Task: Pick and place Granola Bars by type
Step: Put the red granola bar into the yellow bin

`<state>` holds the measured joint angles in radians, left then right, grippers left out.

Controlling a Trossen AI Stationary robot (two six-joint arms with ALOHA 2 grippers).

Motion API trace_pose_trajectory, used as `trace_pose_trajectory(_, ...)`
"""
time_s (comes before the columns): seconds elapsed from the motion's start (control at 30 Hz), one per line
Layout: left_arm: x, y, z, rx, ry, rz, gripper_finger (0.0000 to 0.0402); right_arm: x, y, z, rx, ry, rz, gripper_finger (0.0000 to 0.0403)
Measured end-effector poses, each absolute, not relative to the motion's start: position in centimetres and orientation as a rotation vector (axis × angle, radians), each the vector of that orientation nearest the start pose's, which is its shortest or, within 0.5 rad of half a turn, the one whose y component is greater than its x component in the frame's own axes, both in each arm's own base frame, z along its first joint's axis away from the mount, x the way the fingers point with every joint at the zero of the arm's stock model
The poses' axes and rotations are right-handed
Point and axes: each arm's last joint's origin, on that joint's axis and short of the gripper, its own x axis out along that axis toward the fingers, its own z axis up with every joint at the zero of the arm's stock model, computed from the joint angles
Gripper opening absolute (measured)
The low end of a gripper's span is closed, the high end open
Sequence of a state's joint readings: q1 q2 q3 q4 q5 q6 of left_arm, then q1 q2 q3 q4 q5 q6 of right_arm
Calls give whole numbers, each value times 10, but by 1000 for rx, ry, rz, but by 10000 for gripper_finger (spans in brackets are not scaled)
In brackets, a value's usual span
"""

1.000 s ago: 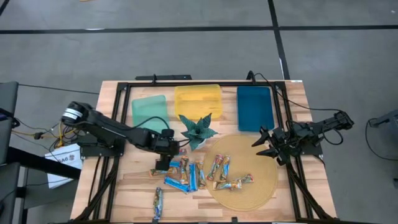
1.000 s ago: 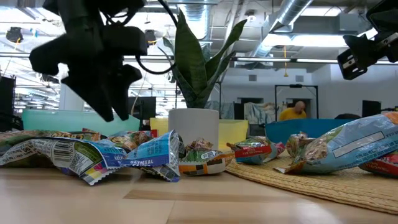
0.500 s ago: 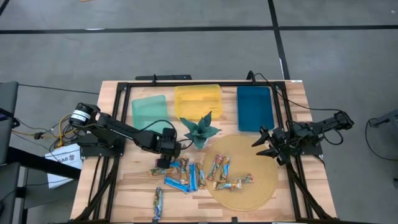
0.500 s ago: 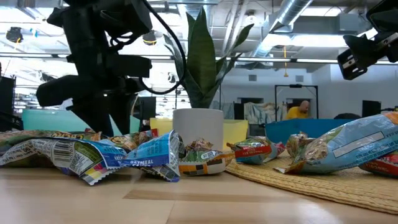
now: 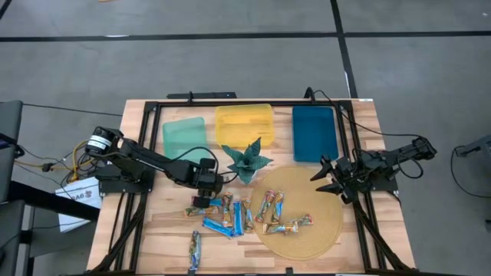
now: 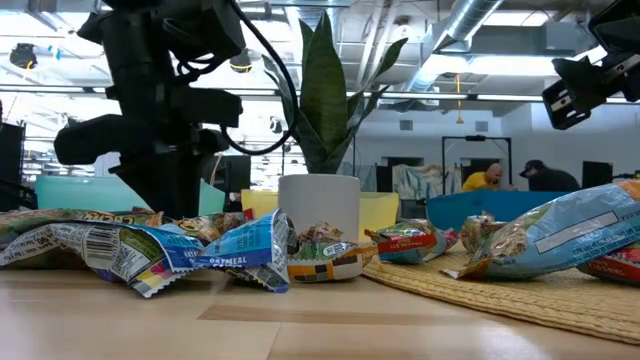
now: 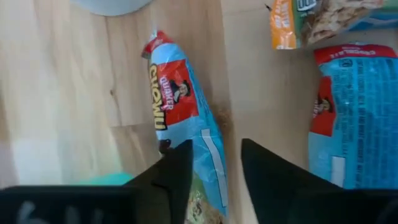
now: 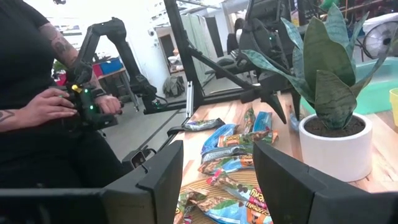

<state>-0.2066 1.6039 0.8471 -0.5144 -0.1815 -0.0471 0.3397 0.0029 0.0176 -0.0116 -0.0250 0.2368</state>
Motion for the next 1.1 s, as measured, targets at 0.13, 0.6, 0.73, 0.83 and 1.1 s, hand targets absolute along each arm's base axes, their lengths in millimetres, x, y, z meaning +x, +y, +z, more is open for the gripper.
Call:
trace_pose_trajectory(0.13,271,-55,151,181,1252,-36,58,91,33,168,235,41,363,189)
trace_pose_trajectory(0.6,268,-65,151,181,1259,-116,1,91,33,168,234,42,363,189)
trace_pose_trajectory(0.73,266,-67,160,167,1218,-99,6,91,33,168,235,42,363,189)
trace_pose_trajectory(0.83,264,-65,168,227,1175,-45,20,91,33,168,234,42,363,189)
trace_pose_trajectory(1.1,265,-59,171,244,1165,-3,129,91,33,168,235,42,363,189)
